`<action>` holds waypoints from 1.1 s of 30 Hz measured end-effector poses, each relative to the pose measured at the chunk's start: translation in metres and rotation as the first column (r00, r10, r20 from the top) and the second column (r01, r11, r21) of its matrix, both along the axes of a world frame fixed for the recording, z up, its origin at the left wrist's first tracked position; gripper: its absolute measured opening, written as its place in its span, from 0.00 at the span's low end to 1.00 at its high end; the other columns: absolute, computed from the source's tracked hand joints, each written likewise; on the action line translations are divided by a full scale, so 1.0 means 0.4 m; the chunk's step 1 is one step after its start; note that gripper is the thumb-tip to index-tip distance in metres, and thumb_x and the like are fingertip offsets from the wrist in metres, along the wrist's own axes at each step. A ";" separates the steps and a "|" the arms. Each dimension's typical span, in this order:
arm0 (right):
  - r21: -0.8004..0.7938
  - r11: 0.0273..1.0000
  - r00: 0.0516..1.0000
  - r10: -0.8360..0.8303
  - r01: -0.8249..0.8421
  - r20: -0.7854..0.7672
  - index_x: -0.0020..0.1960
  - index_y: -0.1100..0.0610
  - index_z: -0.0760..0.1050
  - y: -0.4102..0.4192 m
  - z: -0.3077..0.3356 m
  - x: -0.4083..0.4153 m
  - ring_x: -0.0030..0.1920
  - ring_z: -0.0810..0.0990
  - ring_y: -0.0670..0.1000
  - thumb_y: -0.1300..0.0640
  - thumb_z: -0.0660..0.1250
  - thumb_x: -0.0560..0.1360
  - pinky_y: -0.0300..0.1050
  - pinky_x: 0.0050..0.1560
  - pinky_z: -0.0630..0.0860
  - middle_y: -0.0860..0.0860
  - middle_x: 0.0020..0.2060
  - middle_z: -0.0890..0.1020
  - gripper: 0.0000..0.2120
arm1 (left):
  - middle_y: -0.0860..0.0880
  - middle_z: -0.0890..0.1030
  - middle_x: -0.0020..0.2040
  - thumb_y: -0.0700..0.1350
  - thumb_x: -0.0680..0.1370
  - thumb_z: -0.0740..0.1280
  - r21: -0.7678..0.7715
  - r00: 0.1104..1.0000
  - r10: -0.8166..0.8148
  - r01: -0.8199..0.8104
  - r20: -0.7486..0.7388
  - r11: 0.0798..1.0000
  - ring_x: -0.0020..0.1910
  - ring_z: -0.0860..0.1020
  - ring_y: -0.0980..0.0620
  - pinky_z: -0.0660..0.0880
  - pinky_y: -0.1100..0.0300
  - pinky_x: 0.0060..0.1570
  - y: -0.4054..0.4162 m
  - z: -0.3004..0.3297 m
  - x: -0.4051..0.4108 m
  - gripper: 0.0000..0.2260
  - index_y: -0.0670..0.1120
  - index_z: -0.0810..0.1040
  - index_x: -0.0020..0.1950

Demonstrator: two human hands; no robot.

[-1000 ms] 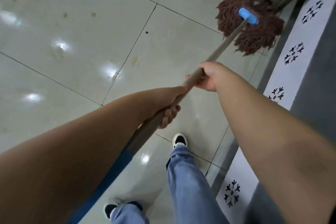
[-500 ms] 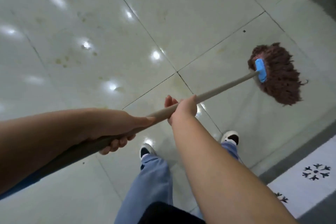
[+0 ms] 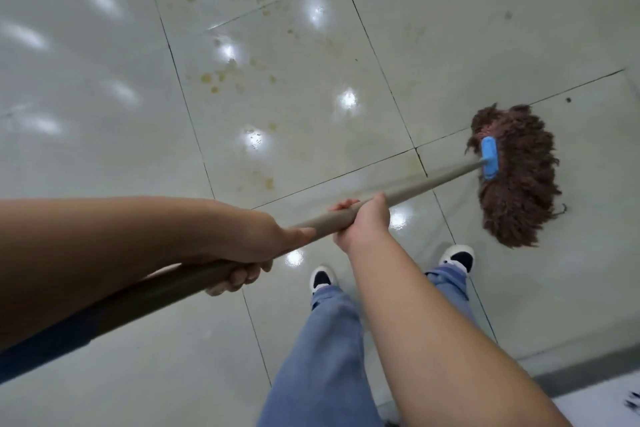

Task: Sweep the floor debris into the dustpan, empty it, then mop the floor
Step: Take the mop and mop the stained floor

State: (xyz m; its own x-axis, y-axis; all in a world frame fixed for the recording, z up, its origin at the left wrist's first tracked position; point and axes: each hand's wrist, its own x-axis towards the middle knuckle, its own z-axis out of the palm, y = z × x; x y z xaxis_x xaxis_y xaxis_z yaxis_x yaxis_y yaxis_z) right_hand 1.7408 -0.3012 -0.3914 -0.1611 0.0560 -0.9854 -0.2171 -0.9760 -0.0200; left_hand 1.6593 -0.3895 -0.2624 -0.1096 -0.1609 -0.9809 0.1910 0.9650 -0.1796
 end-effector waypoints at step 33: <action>0.182 0.983 0.960 -0.053 0.002 0.275 0.41 0.56 0.64 1.505 -0.358 0.392 0.11 0.66 0.46 0.42 0.53 0.79 0.32 0.20 0.70 0.52 0.18 0.70 0.19 | 0.51 0.62 0.13 0.70 0.73 0.54 0.245 0.974 -0.095 0.042 0.208 0.969 0.10 0.59 0.55 0.63 0.75 0.20 1.445 -0.407 0.339 0.28 0.45 0.62 0.33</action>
